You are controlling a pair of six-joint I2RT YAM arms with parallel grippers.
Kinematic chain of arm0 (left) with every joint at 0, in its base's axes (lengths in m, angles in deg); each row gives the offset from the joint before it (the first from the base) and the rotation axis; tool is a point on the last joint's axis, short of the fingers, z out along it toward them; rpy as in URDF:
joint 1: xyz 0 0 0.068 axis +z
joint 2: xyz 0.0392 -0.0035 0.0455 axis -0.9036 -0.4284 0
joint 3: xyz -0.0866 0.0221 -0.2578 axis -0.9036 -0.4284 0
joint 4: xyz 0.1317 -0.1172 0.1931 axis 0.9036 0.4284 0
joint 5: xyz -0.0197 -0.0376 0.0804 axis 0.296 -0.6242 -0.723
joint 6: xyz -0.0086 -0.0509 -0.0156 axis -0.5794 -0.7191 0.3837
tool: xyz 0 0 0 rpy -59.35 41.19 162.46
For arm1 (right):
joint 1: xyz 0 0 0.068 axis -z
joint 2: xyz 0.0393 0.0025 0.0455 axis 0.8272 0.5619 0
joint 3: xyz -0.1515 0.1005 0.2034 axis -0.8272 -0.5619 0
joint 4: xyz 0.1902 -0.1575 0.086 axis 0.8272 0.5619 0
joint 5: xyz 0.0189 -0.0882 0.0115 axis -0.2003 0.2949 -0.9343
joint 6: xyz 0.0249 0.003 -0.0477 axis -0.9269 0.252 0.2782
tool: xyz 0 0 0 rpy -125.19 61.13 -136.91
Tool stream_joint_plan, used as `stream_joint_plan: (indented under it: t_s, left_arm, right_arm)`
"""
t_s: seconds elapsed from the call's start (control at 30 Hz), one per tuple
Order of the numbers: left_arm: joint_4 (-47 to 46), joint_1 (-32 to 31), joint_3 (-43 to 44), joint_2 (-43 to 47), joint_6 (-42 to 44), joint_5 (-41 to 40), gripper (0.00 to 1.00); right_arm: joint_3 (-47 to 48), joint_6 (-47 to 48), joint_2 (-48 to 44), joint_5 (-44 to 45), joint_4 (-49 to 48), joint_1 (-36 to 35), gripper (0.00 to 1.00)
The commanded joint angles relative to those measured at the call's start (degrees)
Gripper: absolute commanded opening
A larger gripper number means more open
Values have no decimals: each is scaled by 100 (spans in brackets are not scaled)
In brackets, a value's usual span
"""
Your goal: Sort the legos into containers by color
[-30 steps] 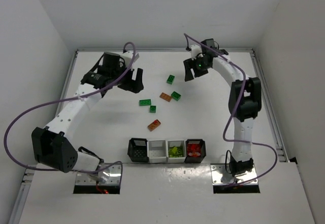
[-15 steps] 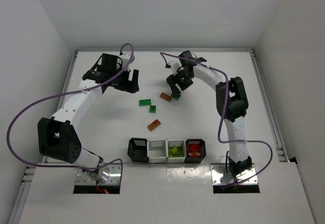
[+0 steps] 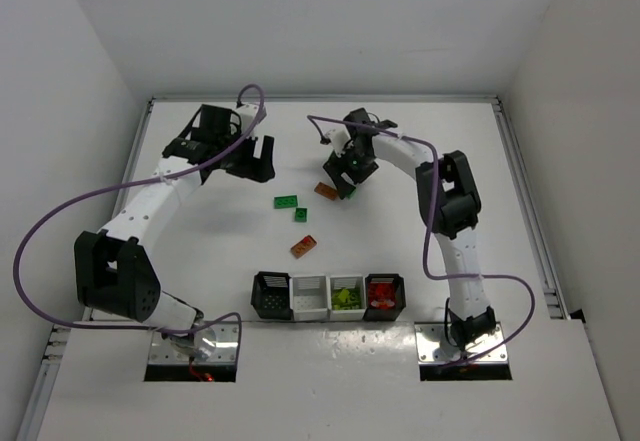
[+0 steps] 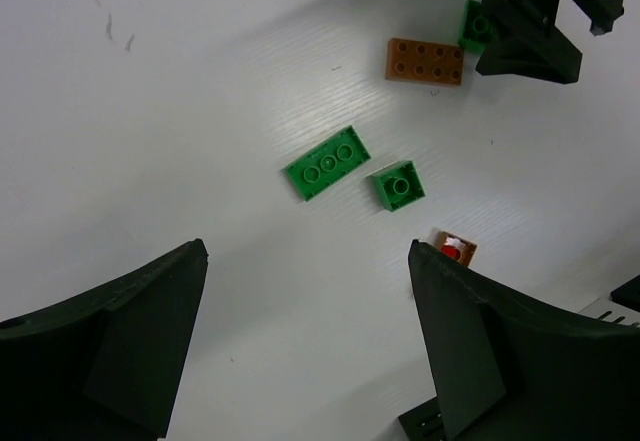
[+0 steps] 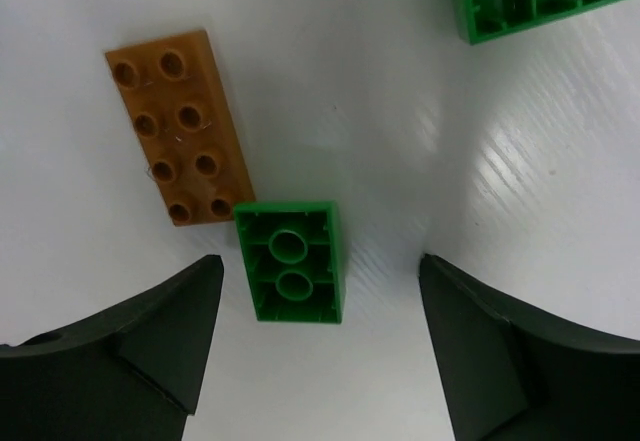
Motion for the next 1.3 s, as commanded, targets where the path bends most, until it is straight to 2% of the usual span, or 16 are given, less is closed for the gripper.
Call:
stream_joint_plan:
  t_s: [0.0, 0.1, 0.13, 0.2, 0.23, 0.33, 0.37, 0.43, 0.5, 0.6, 0.73, 0.9, 0.97, 1.13, 1.27]
  left_arm:
    - [-293, 36, -37, 143, -75, 14, 88]
    - [-416, 36, 76, 91, -128, 14, 88]
    - [-477, 36, 77, 12, -180, 14, 88]
    - [-591, 36, 138, -41, -321, 14, 88]
    - [-775, 36, 138, -93, -374, 14, 88]
    - [-1240, 36, 138, -365, -575, 66, 88]
    - [-1347, 36, 138, -497, -576, 66, 85]
    - [-1409, -87, 480, -839, -690, 66, 83]
    - [-1410, -279, 857, -1410, -691, 66, 80]
    - [-1541, -508, 1271, -2140, -752, -152, 80]
    - [-1489, -1008, 2586, -3183, -682, -513, 80]
    - [-1006, -1413, 4117, -4442, -568, -786, 80]
    - [-1005, -1467, 4251, -4619, -568, -926, 80]
    - [-1005, -1800, 4576, -5042, -498, -1365, 80]
    - [-953, -1862, 4735, -5288, -497, -1532, 80]
  right_arm:
    - [185, 64, 90, 69, -131, -110, 78]
    - [185, 64, 213, 69, -184, -111, 64]
    - [185, 3, 213, 69, -184, -111, 53]
    - [71, 3, 213, 69, -297, -111, 40]
    - [-104, 3, 74, 69, -298, -111, 27]
    - [-682, -68, -513, 0, -465, -5, 8]
    - [-851, -198, -708, -53, -465, 56, 6]
    - [-1535, -199, -1199, -123, -465, 109, 4]
    - [-2327, -252, -2095, -176, -605, 171, 3]
    - [-3038, -357, -3087, -177, -606, 293, 1]
    - [-3568, -621, -4020, -177, -483, 531, 1]
    - [-3709, -849, -4594, -177, -413, 821, 1]
    - [-3579, -850, -4673, -238, -264, 918, 1]
    - [-3270, -561, -4998, -1501, 123, 1041, 1]
    - [-2989, -498, -5051, -1811, 272, 980, 1]
